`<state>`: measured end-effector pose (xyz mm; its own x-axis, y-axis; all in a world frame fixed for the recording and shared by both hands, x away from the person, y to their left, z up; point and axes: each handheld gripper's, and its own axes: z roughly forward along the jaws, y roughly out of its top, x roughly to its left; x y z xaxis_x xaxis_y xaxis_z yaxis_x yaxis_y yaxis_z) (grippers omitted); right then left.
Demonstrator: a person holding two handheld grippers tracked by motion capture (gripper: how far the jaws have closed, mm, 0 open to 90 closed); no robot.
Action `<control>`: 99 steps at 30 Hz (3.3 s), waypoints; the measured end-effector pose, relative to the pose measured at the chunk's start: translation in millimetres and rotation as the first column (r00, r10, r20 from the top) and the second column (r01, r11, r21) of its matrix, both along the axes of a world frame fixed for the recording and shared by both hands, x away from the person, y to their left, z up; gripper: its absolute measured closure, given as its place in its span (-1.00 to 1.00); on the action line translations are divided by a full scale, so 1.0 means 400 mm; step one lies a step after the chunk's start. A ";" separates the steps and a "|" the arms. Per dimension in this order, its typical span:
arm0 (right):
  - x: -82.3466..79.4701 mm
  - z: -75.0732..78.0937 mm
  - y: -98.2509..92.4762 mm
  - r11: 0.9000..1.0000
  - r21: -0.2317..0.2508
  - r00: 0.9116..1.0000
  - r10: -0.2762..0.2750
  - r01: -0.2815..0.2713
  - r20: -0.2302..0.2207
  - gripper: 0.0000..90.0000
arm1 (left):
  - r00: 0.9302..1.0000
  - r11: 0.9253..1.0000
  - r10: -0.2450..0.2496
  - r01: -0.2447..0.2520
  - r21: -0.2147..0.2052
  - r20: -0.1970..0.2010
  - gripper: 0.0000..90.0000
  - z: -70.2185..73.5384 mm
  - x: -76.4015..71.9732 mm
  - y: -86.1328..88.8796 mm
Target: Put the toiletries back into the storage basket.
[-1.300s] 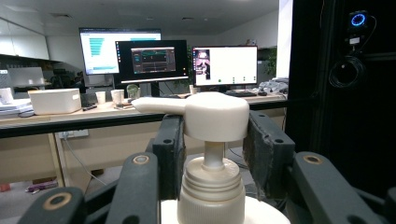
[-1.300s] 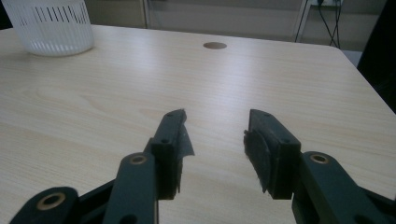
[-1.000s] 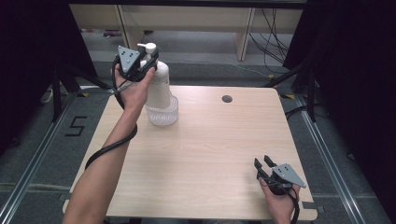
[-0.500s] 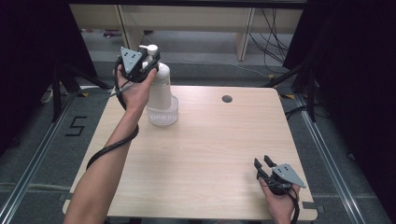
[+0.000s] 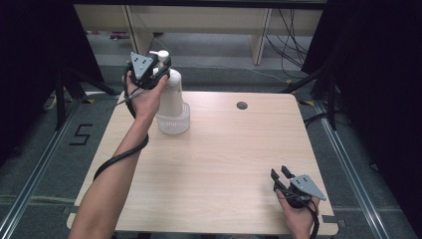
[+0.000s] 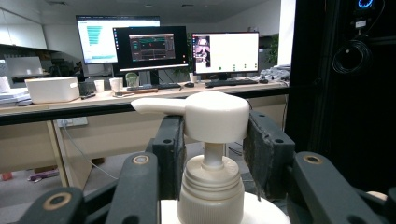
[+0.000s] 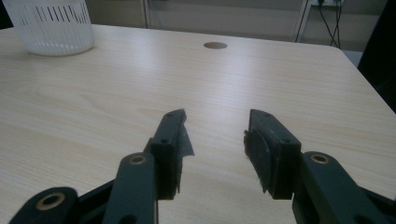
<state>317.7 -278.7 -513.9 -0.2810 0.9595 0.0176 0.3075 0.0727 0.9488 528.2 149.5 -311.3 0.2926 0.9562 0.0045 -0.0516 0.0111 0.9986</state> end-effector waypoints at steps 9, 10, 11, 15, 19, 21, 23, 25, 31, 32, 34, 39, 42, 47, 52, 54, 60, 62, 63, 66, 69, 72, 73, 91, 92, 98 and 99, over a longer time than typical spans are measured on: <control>0.003 0.000 -0.004 1.000 -0.022 1.000 0.008 -0.008 0.018 0.27 | 1.000 1.000 -0.005 0.005 0.000 -0.012 0.30 -0.013 -0.001 -0.007; 0.002 0.001 -0.005 1.000 -0.030 1.000 0.009 -0.008 0.011 0.27 | 1.000 1.000 -0.005 0.005 -0.001 -0.014 0.30 -0.016 0.000 -0.007; 0.003 0.001 -0.005 1.000 -0.029 1.000 0.011 -0.010 0.011 0.27 | 1.000 1.000 -0.006 0.006 0.004 -0.017 0.30 -0.017 -0.001 -0.007; 0.004 0.000 -0.005 1.000 -0.028 1.000 0.009 -0.008 0.022 0.27 | 1.000 1.000 -0.008 0.008 0.005 -0.018 0.30 -0.021 0.000 -0.009; 0.004 0.000 -0.008 0.999 -0.043 0.999 0.009 -0.007 0.033 0.27 | 1.000 1.000 -0.008 0.008 0.007 -0.021 0.30 -0.024 0.000 -0.010; 0.004 0.000 -0.005 1.000 -0.030 1.000 0.009 -0.008 0.023 0.27 | 1.000 1.000 -0.010 0.011 0.006 -0.023 0.30 -0.026 0.000 -0.012; 0.003 0.000 -0.005 1.000 -0.030 1.000 0.009 -0.008 0.023 0.27 | 1.000 1.000 -0.010 0.011 0.011 -0.026 0.31 -0.029 0.000 -0.012; 0.004 0.001 -0.007 0.999 -0.040 0.999 0.009 -0.008 0.031 0.27 | 1.000 1.000 -0.010 0.010 0.010 -0.030 0.30 -0.033 0.000 -0.013; 0.004 0.001 -0.007 0.999 -0.039 0.999 0.010 -0.009 0.032 0.27 | 0.999 1.000 -0.010 0.010 0.011 -0.044 0.30 -0.045 0.002 -0.016; 0.004 0.001 -0.007 0.999 -0.039 0.999 0.010 -0.009 0.032 0.27 | 0.999 1.000 -0.010 0.010 0.011 -0.044 0.31 -0.045 0.002 -0.016; 0.001 -0.001 0.000 1.000 0.000 1.000 -0.001 0.001 0.007 0.27 | 0.999 1.000 -0.011 0.012 0.011 -0.045 0.30 -0.048 0.002 -0.017; 0.004 0.001 -0.006 0.999 -0.037 1.000 0.010 -0.009 0.029 0.27 | 0.999 1.000 -0.012 0.013 0.014 -0.047 0.30 -0.050 0.001 -0.016; 0.003 0.000 -0.005 1.000 -0.028 1.000 0.011 -0.010 0.023 0.27 | 0.999 1.000 -0.012 0.012 0.014 -0.050 0.30 -0.053 0.001 -0.015; 0.003 0.001 -0.006 0.999 -0.037 1.000 0.009 -0.008 0.028 0.27 | 0.998 1.000 -0.012 0.013 0.017 -0.060 0.30 -0.065 0.003 -0.017; 0.004 0.001 -0.007 0.999 -0.041 1.000 0.013 -0.012 0.025 0.26 | 0.998 1.000 -0.013 0.014 0.016 -0.067 0.30 -0.072 0.003 -0.018; 0.003 0.001 -0.006 0.999 -0.040 1.000 0.013 -0.012 0.024 0.26 | 0.998 1.000 -0.014 0.015 0.017 -0.067 0.30 -0.074 0.003 -0.018; 0.003 0.001 -0.006 0.999 -0.043 1.000 0.011 -0.010 0.023 0.26 | 0.997 1.000 -0.011 0.013 0.019 -0.076 0.30 -0.082 0.004 -0.018; 0.003 0.001 -0.007 0.999 -0.044 1.000 0.011 -0.010 0.024 0.26 | 0.997 1.000 -0.013 0.014 0.022 -0.079 0.30 -0.086 0.004 -0.017; 0.003 0.001 -0.006 0.999 -0.044 1.000 0.012 -0.011 0.023 0.26 | 0.997 1.000 -0.013 0.014 0.019 -0.081 0.30 -0.087 0.004 -0.018; 0.003 0.001 -0.006 0.999 -0.044 1.000 0.012 -0.011 0.022 0.26 | 0.996 1.000 -0.012 0.014 0.020 -0.087 0.30 -0.094 0.005 -0.018; 0.002 0.001 -0.004 0.999 -0.029 1.000 0.015 -0.015 0.009 0.26 | 0.996 1.000 -0.011 0.013 0.018 -0.088 0.30 -0.098 0.006 -0.018; 0.002 0.001 -0.004 0.999 -0.029 1.000 0.015 -0.015 0.010 0.26 | 0.996 1.000 -0.012 0.014 0.021 -0.092 0.30 -0.103 0.007 -0.019; 0.002 0.001 -0.005 0.999 -0.032 1.000 0.015 -0.015 0.013 0.26 | 0.995 1.000 -0.012 0.014 0.022 -0.096 0.30 -0.105 0.007 -0.019; 0.001 0.001 -0.003 1.000 -0.027 1.000 0.015 -0.015 0.007 0.26 | 0.993 1.000 -0.012 0.015 0.026 -0.119 0.30 -0.129 0.013 -0.024; 0.002 0.001 -0.002 1.000 -0.025 1.000 0.014 -0.013 0.011 0.26 | 0.993 1.000 -0.012 0.015 0.026 -0.121 0.30 -0.130 0.013 -0.024; 0.001 0.001 -0.002 1.000 -0.024 1.000 0.015 -0.014 0.009 0.26 | 0.992 0.999 -0.016 0.019 0.026 -0.126 0.30 -0.137 0.014 -0.025; 0.001 0.001 -0.002 1.000 -0.024 1.000 0.011 -0.010 0.013 0.26 | 0.992 1.000 -0.015 0.018 0.023 -0.129 0.30 -0.139 0.015 -0.024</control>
